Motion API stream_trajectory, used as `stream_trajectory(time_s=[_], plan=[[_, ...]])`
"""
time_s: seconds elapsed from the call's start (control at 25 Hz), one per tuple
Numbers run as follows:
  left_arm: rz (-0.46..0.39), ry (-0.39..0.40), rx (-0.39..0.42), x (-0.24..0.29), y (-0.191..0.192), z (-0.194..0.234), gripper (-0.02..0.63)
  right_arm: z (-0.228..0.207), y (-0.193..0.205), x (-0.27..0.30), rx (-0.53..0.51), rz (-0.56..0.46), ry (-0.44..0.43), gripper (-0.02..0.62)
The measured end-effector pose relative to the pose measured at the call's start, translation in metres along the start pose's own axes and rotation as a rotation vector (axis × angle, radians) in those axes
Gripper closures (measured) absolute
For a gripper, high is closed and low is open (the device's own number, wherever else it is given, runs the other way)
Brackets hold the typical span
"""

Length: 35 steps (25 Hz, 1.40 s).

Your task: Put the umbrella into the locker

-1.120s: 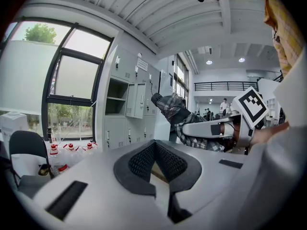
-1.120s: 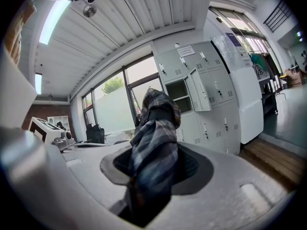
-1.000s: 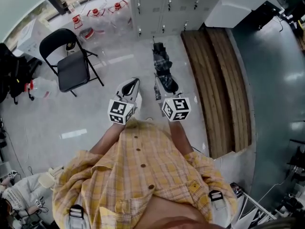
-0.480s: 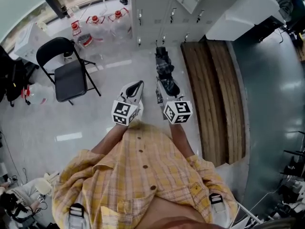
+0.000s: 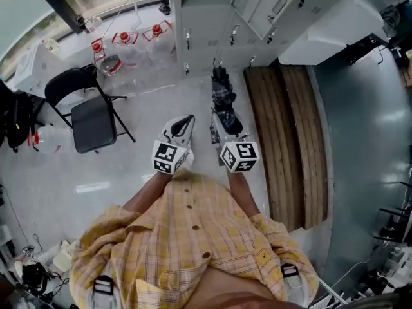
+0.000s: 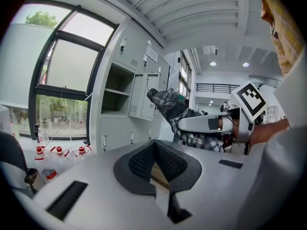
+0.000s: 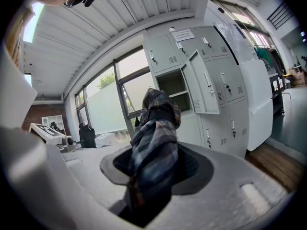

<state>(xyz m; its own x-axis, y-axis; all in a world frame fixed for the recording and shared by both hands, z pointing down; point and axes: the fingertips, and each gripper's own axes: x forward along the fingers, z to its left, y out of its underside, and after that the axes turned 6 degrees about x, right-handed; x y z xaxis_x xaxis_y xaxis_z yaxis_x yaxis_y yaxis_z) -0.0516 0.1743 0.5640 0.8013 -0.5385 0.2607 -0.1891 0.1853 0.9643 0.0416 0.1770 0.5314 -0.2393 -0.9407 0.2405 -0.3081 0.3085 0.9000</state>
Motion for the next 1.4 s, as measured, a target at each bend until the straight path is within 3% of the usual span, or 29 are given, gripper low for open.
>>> stream_trajectory(time_s=[0.52,0.8,1.12,1.4], plan=[[-0.012,0.053,0.011,0.071,-0.033,0.088,0.601,-0.021,-0.050,0.097,-0.006,-0.014,0.046,0.414],[-0.012,0.042,-0.010,0.101,-0.047,0.138,0.601,-0.027,-0.073,0.145,0.001,-0.018,0.055,0.414],[-0.024,0.042,-0.027,0.126,-0.057,0.157,0.601,-0.040,-0.084,0.172,0.007,-0.004,0.066,0.414],[-0.014,0.025,-0.012,0.162,-0.054,0.170,0.601,-0.060,-0.099,0.205,-0.014,-0.005,0.023,0.414]])
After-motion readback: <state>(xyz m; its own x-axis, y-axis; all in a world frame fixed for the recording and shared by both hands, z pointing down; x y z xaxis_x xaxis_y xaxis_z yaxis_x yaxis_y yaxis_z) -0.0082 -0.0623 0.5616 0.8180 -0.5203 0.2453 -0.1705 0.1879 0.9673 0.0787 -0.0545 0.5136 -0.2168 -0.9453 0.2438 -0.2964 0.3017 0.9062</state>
